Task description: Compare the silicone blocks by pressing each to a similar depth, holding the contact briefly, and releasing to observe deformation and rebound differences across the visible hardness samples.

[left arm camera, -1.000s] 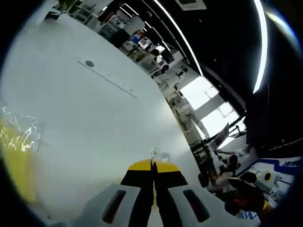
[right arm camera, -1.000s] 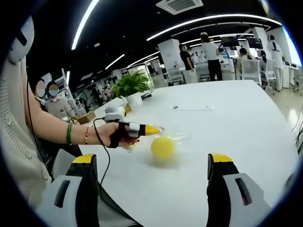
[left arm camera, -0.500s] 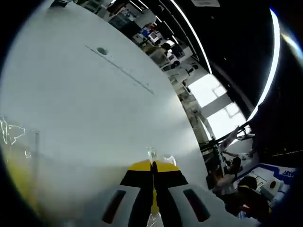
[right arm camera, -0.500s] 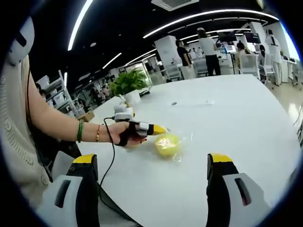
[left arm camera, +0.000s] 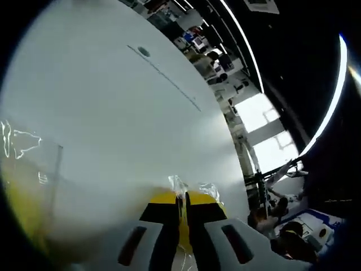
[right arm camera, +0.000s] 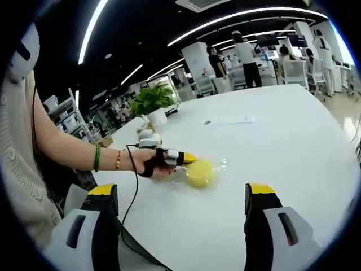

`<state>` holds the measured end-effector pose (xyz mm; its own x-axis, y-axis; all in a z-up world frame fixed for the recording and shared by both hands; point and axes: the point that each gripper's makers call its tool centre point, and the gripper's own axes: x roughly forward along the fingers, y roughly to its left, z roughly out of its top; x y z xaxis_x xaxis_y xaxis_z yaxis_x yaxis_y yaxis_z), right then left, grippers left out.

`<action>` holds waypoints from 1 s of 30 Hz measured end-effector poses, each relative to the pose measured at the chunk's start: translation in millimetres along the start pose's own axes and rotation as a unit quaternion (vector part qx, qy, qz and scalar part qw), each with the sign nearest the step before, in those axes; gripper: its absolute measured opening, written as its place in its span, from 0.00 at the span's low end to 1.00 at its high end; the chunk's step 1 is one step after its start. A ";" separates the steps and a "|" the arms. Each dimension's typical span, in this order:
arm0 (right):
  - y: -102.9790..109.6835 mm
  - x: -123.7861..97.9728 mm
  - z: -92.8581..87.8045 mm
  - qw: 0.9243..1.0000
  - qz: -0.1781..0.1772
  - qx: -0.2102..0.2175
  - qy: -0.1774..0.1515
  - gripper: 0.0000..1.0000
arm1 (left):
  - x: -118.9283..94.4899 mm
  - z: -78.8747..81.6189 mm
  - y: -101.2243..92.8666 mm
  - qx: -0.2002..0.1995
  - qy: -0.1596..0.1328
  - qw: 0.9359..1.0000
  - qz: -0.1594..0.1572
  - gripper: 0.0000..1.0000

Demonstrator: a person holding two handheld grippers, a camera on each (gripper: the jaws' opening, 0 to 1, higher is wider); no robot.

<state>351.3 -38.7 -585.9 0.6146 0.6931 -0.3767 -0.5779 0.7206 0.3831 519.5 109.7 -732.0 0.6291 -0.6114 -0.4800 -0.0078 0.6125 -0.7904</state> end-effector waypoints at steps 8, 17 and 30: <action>4.2 -10.7 -2.7 1.000 -0.011 0.002 -0.007 0.86 | -33.1 1.6 -4.4 0.080 0.006 0.996 0.039 0.33; 30.6 -21.2 14.7 0.996 -0.005 0.048 -0.077 0.86 | -104.1 3.4 -46.9 0.184 -0.030 0.982 0.020 0.39; 86.8 -25.4 19.1 0.987 0.035 0.062 -0.147 0.90 | -243.6 0.6 -73.4 0.258 -0.115 0.959 -0.025 0.49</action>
<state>295.8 5.9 -527.0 0.7154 0.6925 -0.0925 -0.5653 0.6515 0.5060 367.2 213.9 -556.8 0.7743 -0.5561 -0.3021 0.3758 0.7881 -0.4874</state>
